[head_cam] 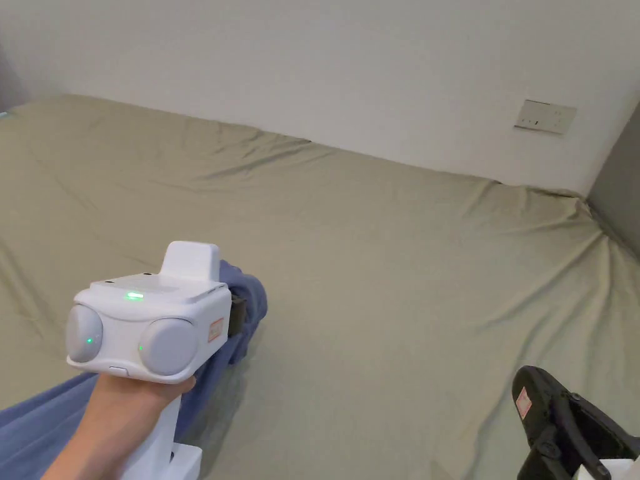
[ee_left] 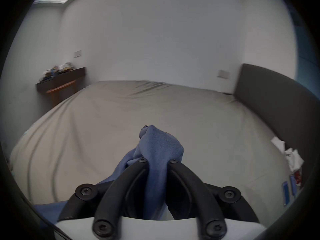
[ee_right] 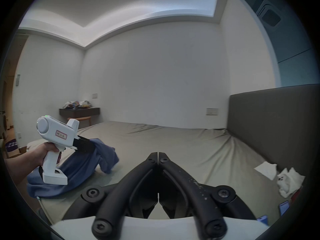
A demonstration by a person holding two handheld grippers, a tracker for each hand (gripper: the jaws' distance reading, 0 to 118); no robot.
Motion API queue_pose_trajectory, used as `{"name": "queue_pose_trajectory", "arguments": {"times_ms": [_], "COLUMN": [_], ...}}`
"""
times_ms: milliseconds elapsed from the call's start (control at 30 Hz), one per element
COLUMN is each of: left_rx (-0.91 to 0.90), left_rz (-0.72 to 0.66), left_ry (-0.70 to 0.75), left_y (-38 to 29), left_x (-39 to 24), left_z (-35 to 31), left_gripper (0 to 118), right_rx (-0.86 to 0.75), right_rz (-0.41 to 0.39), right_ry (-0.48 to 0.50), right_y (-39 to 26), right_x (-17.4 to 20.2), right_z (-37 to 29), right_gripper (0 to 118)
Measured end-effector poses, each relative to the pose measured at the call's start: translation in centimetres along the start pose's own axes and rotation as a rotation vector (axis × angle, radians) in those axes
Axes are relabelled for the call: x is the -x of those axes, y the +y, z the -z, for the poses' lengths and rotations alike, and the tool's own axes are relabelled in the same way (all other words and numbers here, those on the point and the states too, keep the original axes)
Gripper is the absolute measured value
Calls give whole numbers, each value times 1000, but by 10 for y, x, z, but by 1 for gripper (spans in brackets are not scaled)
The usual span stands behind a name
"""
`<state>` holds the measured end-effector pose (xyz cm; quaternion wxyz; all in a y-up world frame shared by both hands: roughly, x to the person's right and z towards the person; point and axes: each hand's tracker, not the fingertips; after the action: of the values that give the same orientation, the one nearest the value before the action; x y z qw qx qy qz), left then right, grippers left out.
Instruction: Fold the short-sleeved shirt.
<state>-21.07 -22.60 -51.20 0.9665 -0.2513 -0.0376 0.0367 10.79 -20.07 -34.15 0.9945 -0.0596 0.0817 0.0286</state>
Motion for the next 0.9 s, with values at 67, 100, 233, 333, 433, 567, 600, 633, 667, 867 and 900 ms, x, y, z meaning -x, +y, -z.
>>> {"name": "queue_pose_trajectory", "arguments": {"times_ms": [67,100,233,333,433,567,600,633,667,867,900], "left_rx": [-44,-58,-38,-1,79,190,217,243,260,421,440], "left_rz": [20,22,75,158,220,307,325,341,346,344,326], "left_ry": [-114,-179,-365,-493,-597,-634,-639,-636,-627,-560,-538], "left_y": [4,5,-7,-33,-66,-118,-130,-142,-151,-192,-195], "left_x": [-39,-58,-121,-163,-192,-219,-224,-229,-233,-239,-235], "left_z": [-4,-7,-19,-38,-46,-46,-45,-42,-40,-8,-5], "left_gripper": [12,12,12,12,12,12,12,12,12,39,45], "right_rx": [5,5,2,4,17,45,53,64,73,111,114], "right_rz": [9,15,32,36,31,36,43,53,61,88,88], "right_ry": [-41,-61,-120,-140,-146,-130,-125,-117,-112,-92,-88], "right_y": [0,0,-2,-4,-9,-19,-22,-24,-27,-38,-38], "right_x": [-18,-25,-45,-51,-51,-46,-45,-43,-42,-34,-33], "right_z": [-11,-17,-36,-44,-47,-45,-44,-43,-42,-39,-39], "right_gripper": [1,1,1,1,1,1,1,1,1,1,1]}}
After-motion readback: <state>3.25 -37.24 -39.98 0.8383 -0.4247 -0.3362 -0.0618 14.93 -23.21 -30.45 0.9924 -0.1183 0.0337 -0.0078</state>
